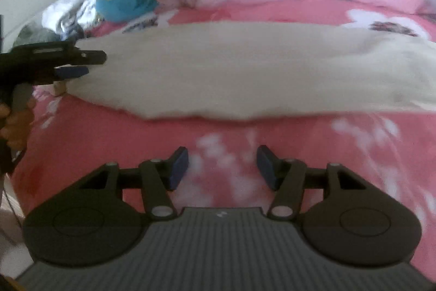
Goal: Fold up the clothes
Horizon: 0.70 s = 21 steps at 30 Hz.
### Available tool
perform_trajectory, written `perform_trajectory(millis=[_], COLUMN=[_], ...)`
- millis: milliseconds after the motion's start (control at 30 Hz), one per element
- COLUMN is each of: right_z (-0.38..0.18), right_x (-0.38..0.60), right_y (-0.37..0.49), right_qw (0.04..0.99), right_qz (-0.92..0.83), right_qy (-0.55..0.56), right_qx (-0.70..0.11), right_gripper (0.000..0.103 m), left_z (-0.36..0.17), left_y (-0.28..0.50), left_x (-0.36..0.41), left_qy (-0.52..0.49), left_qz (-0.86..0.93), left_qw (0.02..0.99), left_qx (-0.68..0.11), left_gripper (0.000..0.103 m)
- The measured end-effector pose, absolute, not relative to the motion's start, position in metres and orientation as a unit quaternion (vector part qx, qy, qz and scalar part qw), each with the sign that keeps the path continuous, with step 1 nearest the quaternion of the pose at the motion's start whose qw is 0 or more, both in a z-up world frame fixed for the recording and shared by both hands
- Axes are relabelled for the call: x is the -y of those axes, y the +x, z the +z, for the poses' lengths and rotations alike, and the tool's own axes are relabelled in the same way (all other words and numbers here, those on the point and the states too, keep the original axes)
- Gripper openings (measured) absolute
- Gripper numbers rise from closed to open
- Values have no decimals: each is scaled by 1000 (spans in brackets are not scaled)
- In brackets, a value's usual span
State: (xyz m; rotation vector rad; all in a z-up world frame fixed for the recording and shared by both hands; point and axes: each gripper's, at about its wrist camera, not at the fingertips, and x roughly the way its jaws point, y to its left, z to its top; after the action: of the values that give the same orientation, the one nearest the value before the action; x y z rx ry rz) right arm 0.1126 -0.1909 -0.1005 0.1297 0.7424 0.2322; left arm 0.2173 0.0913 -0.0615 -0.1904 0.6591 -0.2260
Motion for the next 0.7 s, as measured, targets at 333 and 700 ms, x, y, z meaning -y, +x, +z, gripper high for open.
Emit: perform_trajectory(millis=[333, 700], right_z=[-68, -111], right_x=[219, 278], right_y=[162, 180], right_qw=[953, 946], right_qz=[-17, -52], right_qy=[83, 65], right_qx=[-290, -312], right_gripper=[63, 69], left_z=[-60, -60], left_y=[205, 218], left_x=[-87, -63], left_qy=[-78, -65], left_qz=[-136, -131], left_qw=[937, 939], left_qx=[-311, -312], left_gripper=[69, 71])
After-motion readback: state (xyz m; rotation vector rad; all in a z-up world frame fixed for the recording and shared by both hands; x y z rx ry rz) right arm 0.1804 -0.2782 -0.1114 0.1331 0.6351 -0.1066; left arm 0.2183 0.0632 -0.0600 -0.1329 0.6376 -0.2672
